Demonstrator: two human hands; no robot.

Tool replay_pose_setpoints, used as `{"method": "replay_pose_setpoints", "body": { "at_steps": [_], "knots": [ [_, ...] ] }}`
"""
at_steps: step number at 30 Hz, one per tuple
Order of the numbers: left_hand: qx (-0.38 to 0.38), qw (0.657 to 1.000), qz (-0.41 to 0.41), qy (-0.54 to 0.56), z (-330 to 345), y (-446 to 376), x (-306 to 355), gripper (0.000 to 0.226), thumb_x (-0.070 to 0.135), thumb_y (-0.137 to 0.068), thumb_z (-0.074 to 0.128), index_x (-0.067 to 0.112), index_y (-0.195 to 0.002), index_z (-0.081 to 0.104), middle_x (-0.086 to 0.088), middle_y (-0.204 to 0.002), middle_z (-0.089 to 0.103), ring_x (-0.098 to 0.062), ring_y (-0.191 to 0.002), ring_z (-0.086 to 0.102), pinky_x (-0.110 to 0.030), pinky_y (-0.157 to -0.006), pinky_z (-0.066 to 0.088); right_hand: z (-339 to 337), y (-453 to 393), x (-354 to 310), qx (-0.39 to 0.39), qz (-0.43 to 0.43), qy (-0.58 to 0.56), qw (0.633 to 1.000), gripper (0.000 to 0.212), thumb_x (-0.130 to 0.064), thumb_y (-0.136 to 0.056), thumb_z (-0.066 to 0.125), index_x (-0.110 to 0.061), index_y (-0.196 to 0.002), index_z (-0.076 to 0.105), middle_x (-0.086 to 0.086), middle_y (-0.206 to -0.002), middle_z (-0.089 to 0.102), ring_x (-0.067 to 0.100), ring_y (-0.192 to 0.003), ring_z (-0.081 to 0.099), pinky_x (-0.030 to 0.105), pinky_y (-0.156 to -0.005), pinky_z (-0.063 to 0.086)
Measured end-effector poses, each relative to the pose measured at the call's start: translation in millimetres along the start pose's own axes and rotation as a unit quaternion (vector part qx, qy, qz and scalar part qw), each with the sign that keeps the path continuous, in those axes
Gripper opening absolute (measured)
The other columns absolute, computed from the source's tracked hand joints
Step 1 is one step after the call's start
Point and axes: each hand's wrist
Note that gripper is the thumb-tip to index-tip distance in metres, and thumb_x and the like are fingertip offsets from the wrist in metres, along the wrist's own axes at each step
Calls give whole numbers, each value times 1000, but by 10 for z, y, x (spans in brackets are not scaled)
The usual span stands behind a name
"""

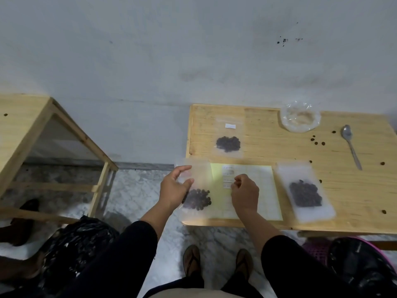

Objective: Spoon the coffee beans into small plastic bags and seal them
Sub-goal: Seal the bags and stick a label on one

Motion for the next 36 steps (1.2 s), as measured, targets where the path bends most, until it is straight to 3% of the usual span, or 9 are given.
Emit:
{"method": "replay_pose_setpoints", "body": {
  "at_steps": [7,11,17,20,22,26,30,34,36],
  "knots": [
    [-12,1000,6,5,-2,10,-41,31,12,-83,68,30,-108,63,9,-111,59,-16,-115,53,-24,-90,43,15,-18,-20,-25,-8,31,999,15,-5,-91,49,-5,-103,59,11,-98,63,25,-96,55,25,-74,39],
    [-14,1000,4,10,-18,-5,-27,33,14,-82,70,39,-102,62,11,-106,59,-29,-110,58,-41,-95,49,-93,14,-94,-29,-28,-12,999,14,-4,-91,46,-4,-101,56,11,-99,61,22,-92,55,25,-75,39],
    [-23,999,42,17,35,-21,192,34,10,-83,69,32,-108,63,10,-109,58,-25,-110,58,-26,-89,47,-400,-50,-583,-2,-149,-86,985,10,-3,-87,53,-3,-93,61,5,-82,60,15,-73,51,18,-64,35],
    [-44,996,72,33,98,1,341,37,9,-81,70,35,-106,63,9,-111,61,-31,-104,60,-33,-87,52,-473,-29,-757,-17,-194,-96,976,9,-3,-85,55,-3,-90,63,-1,-72,54,13,-67,48,13,-57,34],
    [-55,994,91,38,120,9,429,39,10,-81,70,38,-106,63,9,-114,62,-25,-107,59,-38,-91,51,-506,-26,-805,-24,-214,-75,974,10,-3,-85,55,-4,-91,63,-4,-71,53,13,-67,48,18,-58,34],
    [-64,990,116,40,108,32,581,39,13,-82,70,37,-112,62,12,-115,59,-20,-115,54,-26,-89,46,-573,-48,-859,-19,-216,-35,975,12,-4,-86,52,-6,-93,62,0,-81,56,13,-73,51,21,-64,36],
    [-76,986,139,60,94,63,660,39,13,-81,69,44,-106,63,26,-112,58,-11,-116,53,-39,-96,48,-623,-49,-887,-12,-209,-33,977,11,-5,-87,54,-7,-94,61,3,-87,60,11,-73,50,17,-64,35],
    [-76,985,136,70,97,67,675,30,15,-82,69,38,-102,68,19,-108,66,-31,-105,60,-37,-90,49,-646,-43,-894,1,-197,-43,979,10,-6,-86,55,-9,-93,62,4,-89,61,10,-72,51,14,-65,35],
    [-71,987,129,71,98,56,674,26,19,-82,70,36,-103,69,13,-109,68,-31,-99,62,-33,-84,50,-646,-30,-893,8,-193,-54,980,9,-7,-86,56,-11,-92,62,3,-91,60,10,-76,52,15,-68,36]
  ]
}}
Point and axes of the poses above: each hand's wrist, its own y-axis away from the middle knuckle, its own z-axis out of the palm, x = y × z
